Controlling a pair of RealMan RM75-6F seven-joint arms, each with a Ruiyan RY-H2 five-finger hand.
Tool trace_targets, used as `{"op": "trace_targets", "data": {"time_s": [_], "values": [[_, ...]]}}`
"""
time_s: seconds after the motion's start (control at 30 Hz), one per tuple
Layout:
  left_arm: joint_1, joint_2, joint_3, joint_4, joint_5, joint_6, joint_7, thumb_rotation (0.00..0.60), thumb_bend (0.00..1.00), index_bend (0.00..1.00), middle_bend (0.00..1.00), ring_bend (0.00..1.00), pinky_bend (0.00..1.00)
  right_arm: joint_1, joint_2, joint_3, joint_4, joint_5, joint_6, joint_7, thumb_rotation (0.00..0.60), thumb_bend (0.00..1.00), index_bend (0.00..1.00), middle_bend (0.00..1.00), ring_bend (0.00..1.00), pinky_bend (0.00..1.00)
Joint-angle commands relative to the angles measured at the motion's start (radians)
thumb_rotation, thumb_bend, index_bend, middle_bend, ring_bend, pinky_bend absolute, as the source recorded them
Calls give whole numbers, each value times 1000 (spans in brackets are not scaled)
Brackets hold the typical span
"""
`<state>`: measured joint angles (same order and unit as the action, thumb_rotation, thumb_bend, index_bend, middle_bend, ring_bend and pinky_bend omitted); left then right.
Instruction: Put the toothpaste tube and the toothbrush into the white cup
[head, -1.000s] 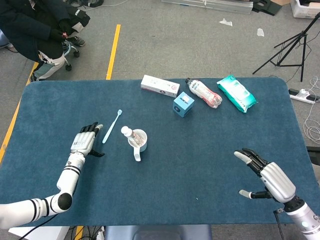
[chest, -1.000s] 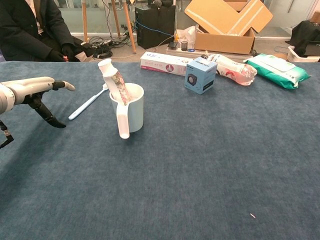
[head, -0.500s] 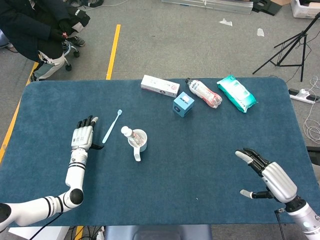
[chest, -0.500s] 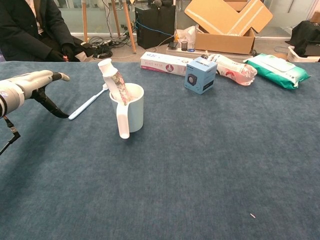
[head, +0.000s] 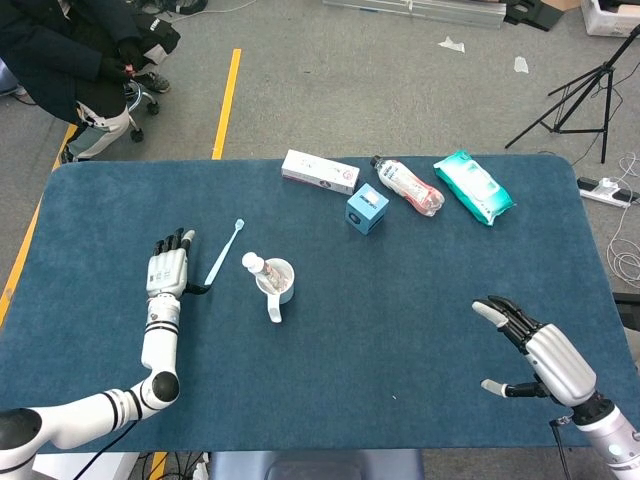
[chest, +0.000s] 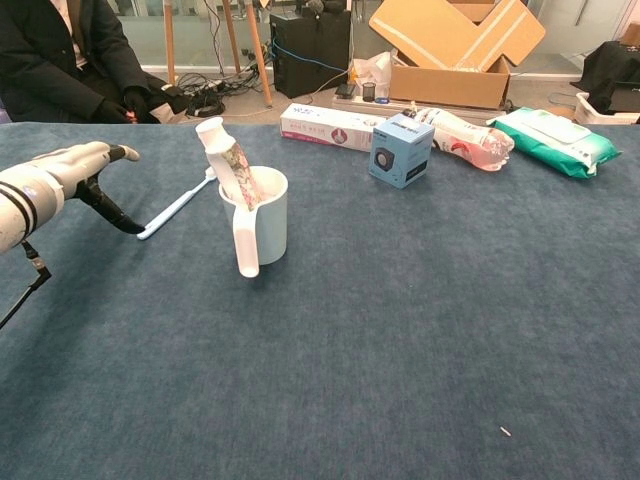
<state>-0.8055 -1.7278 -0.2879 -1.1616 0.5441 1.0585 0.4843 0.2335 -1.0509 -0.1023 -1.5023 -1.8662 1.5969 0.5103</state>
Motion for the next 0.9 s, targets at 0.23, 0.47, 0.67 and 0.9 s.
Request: {"op": "trace_targets", "data": {"time_s": [0.23,0.47,0.67,0.9], "values": [[6,-35,-18,42,21,-8,1,600,64,0,0,0,0,-2,-1,-1,1,-3,3,-3,600,12,21,146,85,403],[9,-60,-31,83,27,-33,3,600,65,0,0,0,0,-2,2,1,3,0,5,6,600,12,21,146,85,403],[12,-71,-39,94,42,-36,7,600,65,0,0,0,0,-2,2,0,4,-2,5,5,600,12,21,146,85,403],[13,-83,-50,122,44,-47,18,600,64,0,0,0,0,-3,3,0,3,-1,7,6,600,12,21,146,85,403]]}}
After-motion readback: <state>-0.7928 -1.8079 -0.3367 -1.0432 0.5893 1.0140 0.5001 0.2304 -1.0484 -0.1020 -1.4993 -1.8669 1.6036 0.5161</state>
